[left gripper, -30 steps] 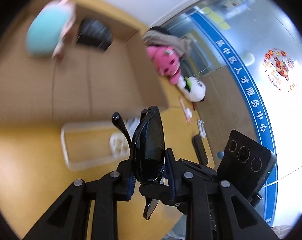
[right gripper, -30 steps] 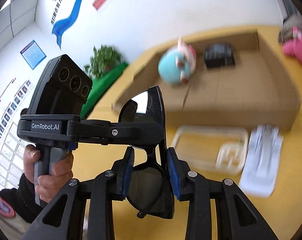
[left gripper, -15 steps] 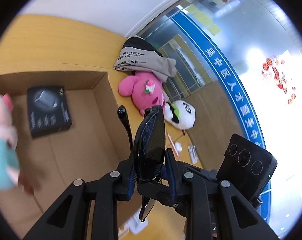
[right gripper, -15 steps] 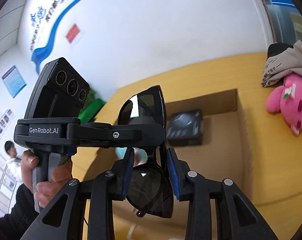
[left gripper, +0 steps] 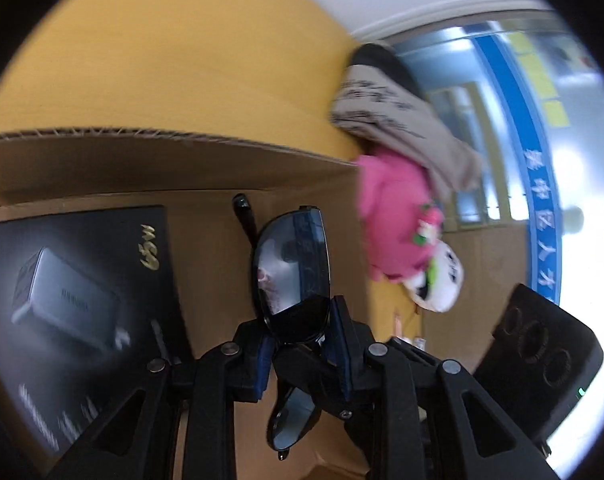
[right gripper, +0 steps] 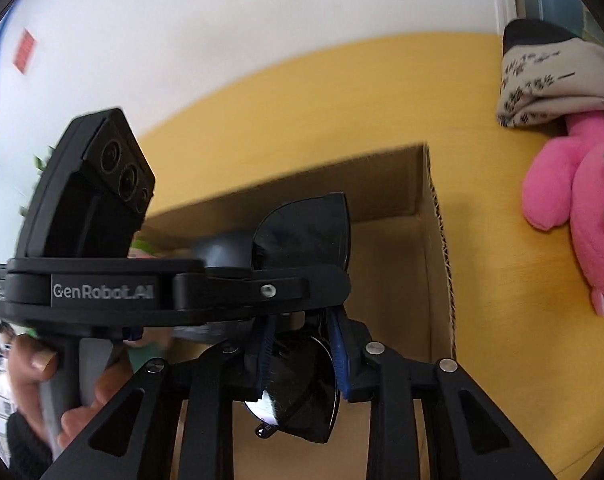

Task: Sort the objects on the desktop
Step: 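Carry the sunglasses into the box and open both tools, then withdraw both tools from the box toward the white phone case frame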

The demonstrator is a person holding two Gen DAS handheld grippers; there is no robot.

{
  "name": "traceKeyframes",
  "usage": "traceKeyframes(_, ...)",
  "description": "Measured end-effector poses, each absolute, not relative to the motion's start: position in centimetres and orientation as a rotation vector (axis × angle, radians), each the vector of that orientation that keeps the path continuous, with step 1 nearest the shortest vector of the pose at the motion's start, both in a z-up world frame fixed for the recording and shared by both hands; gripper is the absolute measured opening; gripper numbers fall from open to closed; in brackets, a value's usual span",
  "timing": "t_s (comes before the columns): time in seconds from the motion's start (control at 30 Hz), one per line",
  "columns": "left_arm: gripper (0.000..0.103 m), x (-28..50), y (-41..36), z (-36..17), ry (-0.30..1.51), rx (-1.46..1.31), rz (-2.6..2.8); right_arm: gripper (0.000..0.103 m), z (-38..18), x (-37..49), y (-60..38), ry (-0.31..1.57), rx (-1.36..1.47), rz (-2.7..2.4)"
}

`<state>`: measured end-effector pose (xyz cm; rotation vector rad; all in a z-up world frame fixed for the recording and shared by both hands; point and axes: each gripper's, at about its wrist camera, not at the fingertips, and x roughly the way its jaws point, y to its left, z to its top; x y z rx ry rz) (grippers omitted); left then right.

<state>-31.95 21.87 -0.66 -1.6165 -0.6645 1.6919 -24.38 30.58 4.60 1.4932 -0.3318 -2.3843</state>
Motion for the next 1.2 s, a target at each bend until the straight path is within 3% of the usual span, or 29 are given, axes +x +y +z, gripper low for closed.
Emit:
traceKeyframes(0.43, 0.026, -32.4, 23.0, -0.6, -0.526, -1.689, 1.811, 0.024, 3.4, -24.5, 29.6, -0.215, 1.556, -2.395)
traceKeyframes(0.7, 0.035, -32.5, 22.6, -0.5, -0.504, -1.745, 1.836, 0.025, 3.4, -24.0, 28.9, -0.16, 1.556, -2.428)
traceKeyframes(0.9, 0.041, -31.5, 21.9, -0.1, -0.494, -1.776, 1.832, 0.048, 4.2, -22.9, 28.4, -0.161, 1.512, -2.423)
traceKeyframes(0.97, 0.041, -30.8, 21.6, 0.6, -0.469, -1.762, 1.856, 0.066, 5.2, -21.7, 27.9, -0.114, 1.484, -2.434)
traceKeyframes(1.0, 0.041, -30.2, 21.1, 1.4, -0.462, -1.738, 1.877, 0.083, 5.8, -20.8, 27.7, -0.083, 1.455, -2.452)
traceKeyframes(1.03, 0.041, -29.5, 20.7, 2.1, -0.457, -1.711, 1.898, 0.092, 6.5, -19.8, 27.6, -0.054, 1.416, -2.474)
traceKeyframes(1.2, 0.043, -22.7, 17.7, 9.4, -0.342, -1.415, 2.149, 0.103, 9.4, -13.4, 27.9, -0.001, 1.27, -2.531)
